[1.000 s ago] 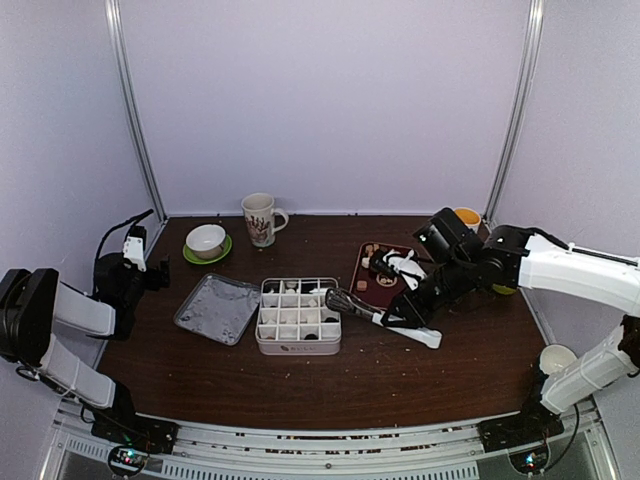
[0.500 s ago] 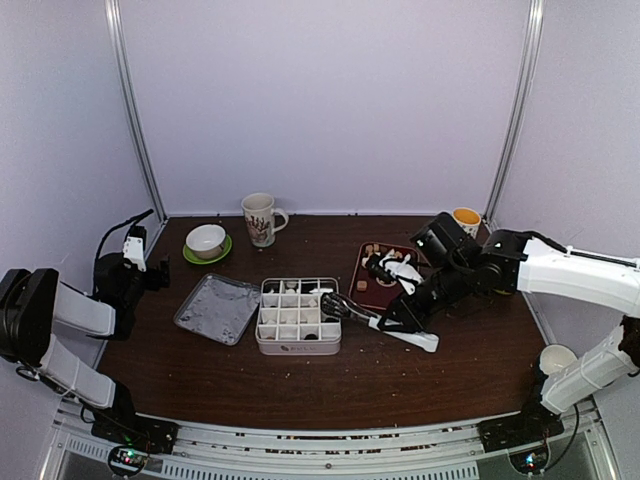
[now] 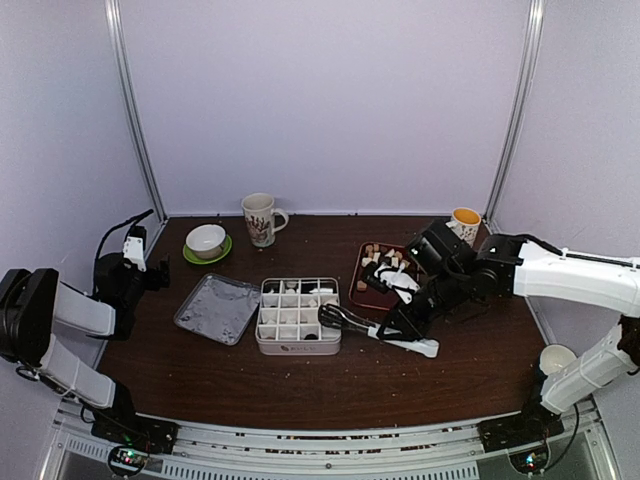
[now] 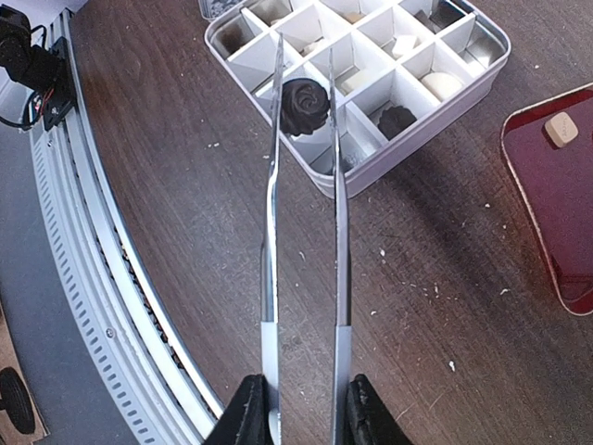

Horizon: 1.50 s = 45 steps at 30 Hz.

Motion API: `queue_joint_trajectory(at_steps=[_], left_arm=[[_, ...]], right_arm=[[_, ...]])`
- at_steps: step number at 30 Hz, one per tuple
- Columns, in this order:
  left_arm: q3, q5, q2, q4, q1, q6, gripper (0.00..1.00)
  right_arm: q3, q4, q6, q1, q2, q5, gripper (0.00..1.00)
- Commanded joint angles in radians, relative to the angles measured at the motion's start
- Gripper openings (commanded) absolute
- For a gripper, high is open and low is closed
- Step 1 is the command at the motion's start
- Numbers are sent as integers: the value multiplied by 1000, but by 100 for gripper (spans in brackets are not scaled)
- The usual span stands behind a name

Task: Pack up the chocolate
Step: Place the fake chocolate in the empty pocket of the box.

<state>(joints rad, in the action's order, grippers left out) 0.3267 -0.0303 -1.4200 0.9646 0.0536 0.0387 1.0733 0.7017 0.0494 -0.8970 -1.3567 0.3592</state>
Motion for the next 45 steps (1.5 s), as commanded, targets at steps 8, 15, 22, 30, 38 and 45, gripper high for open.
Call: queue_joint_trajectory(at_steps=[8,15,22,30,38,45], left_arm=[[14,-7,-5,26,6,-8,98],[15,-7,-5,26,7,-8,98],[14,-6,-5,26,8,-8,98],[15,-7,-5,25,7,-8,98],[14,-6,-5,26,8,-8,98],[14,-6,-5,26,8,-8,98]], right_arm=[[74,-18,-26,-29,-60,-13,22],[85,-18,-27,-38,-83,-40,21],[68,4,-37,-39,-84,-101,21],[66,18,-48,-40,-97,-140,24],[44,19,-48,-39,-89,-141,30],[36,-1,-49,-39,-70,-144,36]])
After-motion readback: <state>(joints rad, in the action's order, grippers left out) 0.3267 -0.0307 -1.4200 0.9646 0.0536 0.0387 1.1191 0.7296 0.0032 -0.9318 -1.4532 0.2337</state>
